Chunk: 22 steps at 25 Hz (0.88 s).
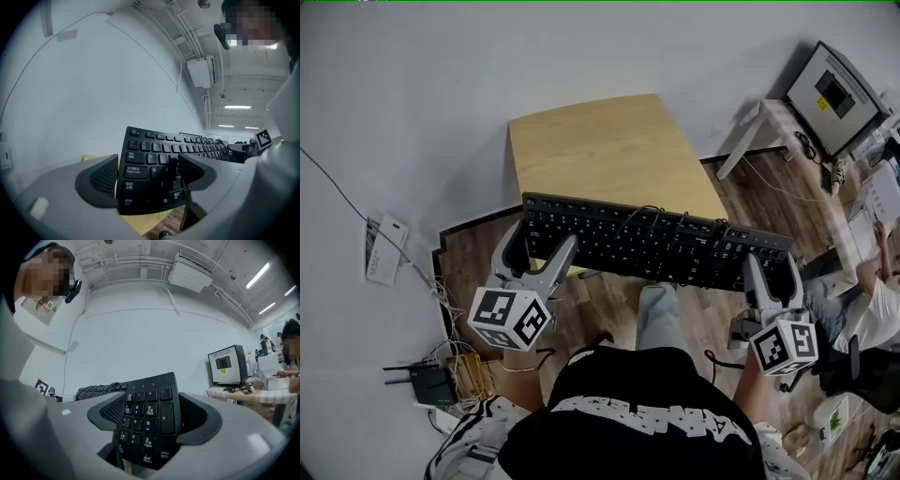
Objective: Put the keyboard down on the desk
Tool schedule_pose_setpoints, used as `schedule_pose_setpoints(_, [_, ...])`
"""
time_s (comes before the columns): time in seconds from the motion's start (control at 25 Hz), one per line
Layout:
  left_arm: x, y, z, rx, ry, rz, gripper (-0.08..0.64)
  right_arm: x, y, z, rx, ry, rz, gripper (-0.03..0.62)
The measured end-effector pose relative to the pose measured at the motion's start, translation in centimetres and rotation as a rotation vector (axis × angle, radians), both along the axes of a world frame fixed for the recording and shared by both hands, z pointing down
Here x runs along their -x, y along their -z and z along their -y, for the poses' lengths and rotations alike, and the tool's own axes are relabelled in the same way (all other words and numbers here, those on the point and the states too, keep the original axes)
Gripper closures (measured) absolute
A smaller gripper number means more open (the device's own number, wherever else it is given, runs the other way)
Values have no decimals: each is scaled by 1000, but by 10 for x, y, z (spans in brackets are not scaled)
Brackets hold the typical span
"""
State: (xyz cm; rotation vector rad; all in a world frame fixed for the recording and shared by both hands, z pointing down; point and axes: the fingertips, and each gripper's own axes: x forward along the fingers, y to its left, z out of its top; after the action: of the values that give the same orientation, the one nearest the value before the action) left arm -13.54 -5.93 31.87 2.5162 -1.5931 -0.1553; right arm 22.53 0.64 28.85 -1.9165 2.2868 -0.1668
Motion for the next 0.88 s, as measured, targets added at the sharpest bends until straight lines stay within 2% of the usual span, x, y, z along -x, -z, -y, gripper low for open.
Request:
schedule_pose_setpoints(0.08, [-12, 7, 6, 1, -132, -23, 176, -2, 15, -41, 1, -131, -23, 233])
schedule_pose_setpoints(0.12, [-10, 12, 11, 11, -148, -27, 176, 2, 22, -42, 13, -146, -27, 235])
schedule_pose_setpoints(0.36, [1, 22, 40, 32, -77, -17, 176, 7, 30, 12, 35, -75, -17, 235])
schedule_pose_setpoints(0.6, [2, 2, 41, 10, -12, -6, 176, 2, 4, 35, 4, -10, -3, 235])
schedule_pose_setpoints(0.88, [4, 2, 33, -27, 56, 2, 176, -1, -2, 53, -39, 54, 2, 235])
